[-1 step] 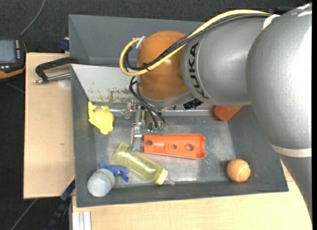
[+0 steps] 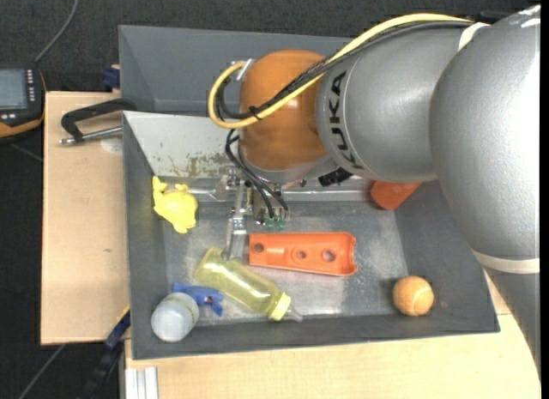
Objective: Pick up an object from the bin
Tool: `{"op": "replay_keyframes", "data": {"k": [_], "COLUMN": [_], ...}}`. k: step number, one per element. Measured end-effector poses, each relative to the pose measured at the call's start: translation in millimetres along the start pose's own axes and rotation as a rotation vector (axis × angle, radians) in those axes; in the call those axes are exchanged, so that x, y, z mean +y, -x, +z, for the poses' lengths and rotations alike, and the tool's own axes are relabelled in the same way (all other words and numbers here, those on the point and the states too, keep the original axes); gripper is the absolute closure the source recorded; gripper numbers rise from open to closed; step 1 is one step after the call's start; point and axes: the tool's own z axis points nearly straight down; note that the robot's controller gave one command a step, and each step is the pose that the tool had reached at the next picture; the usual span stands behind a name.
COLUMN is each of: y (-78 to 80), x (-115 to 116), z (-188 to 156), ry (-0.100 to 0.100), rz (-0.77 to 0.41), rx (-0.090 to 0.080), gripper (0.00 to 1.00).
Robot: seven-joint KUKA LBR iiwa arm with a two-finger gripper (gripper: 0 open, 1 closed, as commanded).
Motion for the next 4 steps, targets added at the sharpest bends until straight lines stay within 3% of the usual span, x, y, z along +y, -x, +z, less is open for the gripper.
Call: {"op": "replay_keyframes", "data": {"k": [1, 2, 3, 4], "y": [-2.0, -25.1, -40.1, -0.7], "x": [-2, -48, -100, -93], "z": [1, 21, 51, 72], "ry": [0.002, -0.002, 0.002, 0.001], "rz": [-0.007, -0.039, -0.207, -0.358], "rx": [-0.004, 0.006, -0.006, 0.001], "gripper": [0.0, 0.0, 0.0, 1.0]}}
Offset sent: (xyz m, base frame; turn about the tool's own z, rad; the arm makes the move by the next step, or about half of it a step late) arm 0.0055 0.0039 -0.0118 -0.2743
